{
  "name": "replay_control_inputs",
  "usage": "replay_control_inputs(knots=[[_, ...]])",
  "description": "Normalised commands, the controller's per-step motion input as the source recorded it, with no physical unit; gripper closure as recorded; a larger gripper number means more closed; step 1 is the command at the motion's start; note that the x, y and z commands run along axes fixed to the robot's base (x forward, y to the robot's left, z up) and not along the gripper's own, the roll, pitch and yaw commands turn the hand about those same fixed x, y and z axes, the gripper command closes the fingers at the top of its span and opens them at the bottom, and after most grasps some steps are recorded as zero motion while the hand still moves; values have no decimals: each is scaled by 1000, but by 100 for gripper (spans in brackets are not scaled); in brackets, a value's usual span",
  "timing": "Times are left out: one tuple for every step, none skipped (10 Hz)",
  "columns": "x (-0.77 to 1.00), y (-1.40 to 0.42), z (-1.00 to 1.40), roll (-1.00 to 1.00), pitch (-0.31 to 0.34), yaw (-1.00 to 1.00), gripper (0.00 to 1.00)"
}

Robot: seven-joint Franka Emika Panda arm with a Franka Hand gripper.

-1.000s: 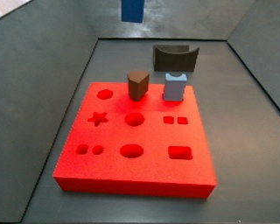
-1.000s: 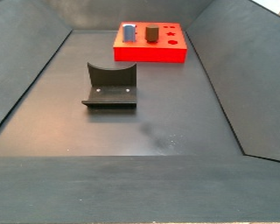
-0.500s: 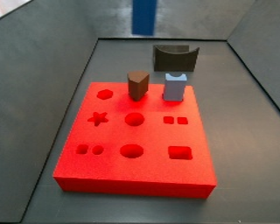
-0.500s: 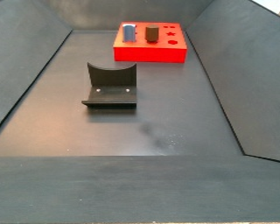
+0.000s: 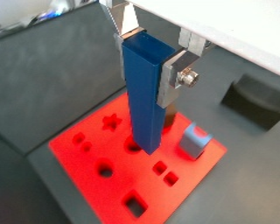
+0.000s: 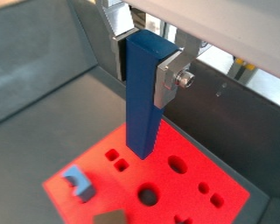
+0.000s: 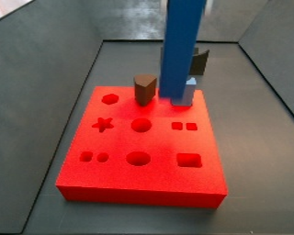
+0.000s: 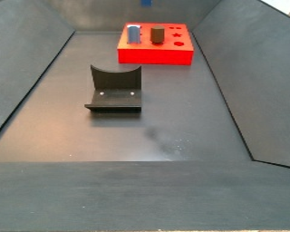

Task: Pick up the rectangle object. Move up. Place the rectangle object on the fixture. Regrasp the rectangle object. Move to above the board. Insert the rectangle object.
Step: Insert the rectangle object.

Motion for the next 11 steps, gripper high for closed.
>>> replay_control_inputs(knots=[[0,-560,-703,-19,-57,134,100],[11,-437,-611,-96,-93,54,100],[183,-300,-494,-84,-133,0,100],[271,-217,-409,-51,-86,0,100],[269,-166,-354,-14,-43,0,100],[37,-106,-131,26,0,0,100],[0,0,0,19,26,0,100],[86,-37,-54,6,0,14,100],[469,-151,-229,87,0,60,100],[497,-174,-194,106,0,46,100],[437,-123,-163,71,0,14,100]])
